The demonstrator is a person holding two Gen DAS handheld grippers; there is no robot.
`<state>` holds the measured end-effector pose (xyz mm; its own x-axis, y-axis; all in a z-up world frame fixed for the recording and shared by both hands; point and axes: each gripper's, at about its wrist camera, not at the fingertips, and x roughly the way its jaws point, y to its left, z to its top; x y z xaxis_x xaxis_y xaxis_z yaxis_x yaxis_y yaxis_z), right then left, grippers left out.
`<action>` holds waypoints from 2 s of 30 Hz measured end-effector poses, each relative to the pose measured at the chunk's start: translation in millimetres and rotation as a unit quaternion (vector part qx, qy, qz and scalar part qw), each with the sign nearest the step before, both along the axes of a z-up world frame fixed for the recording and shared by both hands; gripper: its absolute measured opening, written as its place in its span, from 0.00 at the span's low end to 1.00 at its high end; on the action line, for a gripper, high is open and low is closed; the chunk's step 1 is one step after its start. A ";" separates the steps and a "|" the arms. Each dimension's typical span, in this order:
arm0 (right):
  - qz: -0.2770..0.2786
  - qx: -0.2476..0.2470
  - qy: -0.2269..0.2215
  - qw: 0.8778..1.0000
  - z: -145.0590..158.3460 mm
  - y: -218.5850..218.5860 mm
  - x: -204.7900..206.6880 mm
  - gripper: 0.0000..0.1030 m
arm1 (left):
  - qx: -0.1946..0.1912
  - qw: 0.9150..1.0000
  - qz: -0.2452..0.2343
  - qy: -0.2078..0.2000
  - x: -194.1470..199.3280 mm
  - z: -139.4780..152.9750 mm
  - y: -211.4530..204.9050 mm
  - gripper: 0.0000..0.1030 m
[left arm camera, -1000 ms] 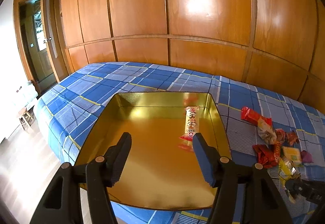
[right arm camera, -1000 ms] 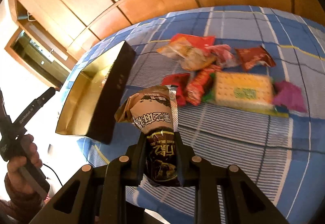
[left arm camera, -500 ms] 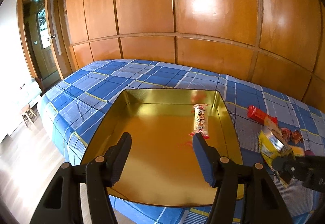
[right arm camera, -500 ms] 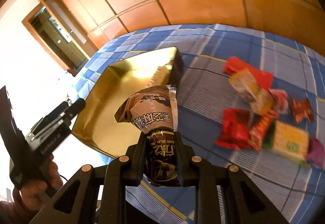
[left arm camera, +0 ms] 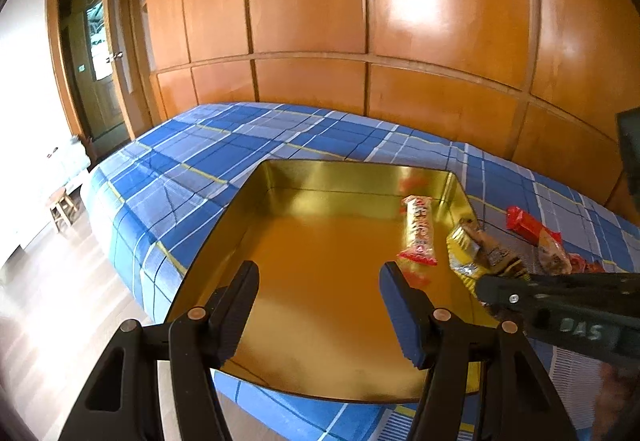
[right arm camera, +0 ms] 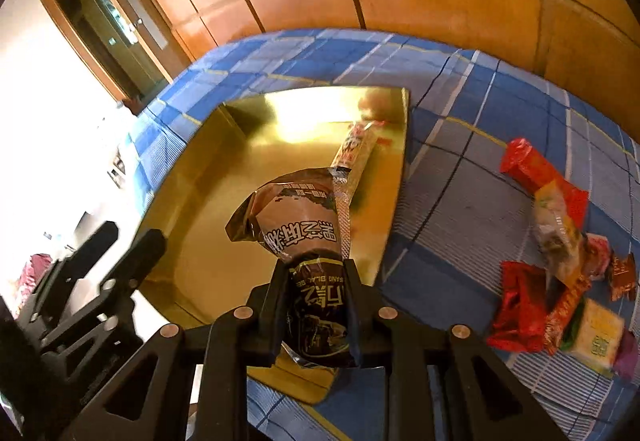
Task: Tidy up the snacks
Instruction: 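Carry the dark brown bag to the gold tray and release it with the right gripper, then move both grippers back over the remaining snack pile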
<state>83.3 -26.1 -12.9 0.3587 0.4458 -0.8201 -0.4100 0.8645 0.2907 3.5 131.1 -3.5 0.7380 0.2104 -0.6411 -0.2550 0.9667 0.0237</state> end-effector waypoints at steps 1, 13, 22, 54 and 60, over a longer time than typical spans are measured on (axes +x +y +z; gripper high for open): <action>0.003 -0.002 0.002 1.000 -3.4 3.7 1.4 0.26 | -0.002 1.000 0.003 0.003 0.2 -1.7 2.8 0.61; -0.002 -0.020 -0.027 0.999 -4.2 -0.6 -12.1 0.30 | -0.010 1.000 0.009 0.020 1.0 -13.6 7.8 0.61; -0.037 -0.025 -0.066 0.997 2.4 -40.5 -38.8 0.30 | -0.003 1.000 -0.024 0.012 -0.1 -5.3 -15.6 0.66; -0.247 -0.094 -0.079 0.961 -3.8 -240.7 -59.5 0.30 | 0.049 0.984 -0.172 0.019 8.4 2.4 -121.3 0.66; -0.279 -0.096 -0.067 0.953 -11.6 -270.5 -68.9 0.30 | 0.064 0.976 -0.209 0.021 10.5 2.1 -149.8 0.66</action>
<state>14.4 -296.6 -24.6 0.6035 0.0025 -0.7974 0.1062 0.9908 0.0834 14.0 -18.6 -1.4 0.7499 -0.0237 -0.6611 0.1650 0.9745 0.1522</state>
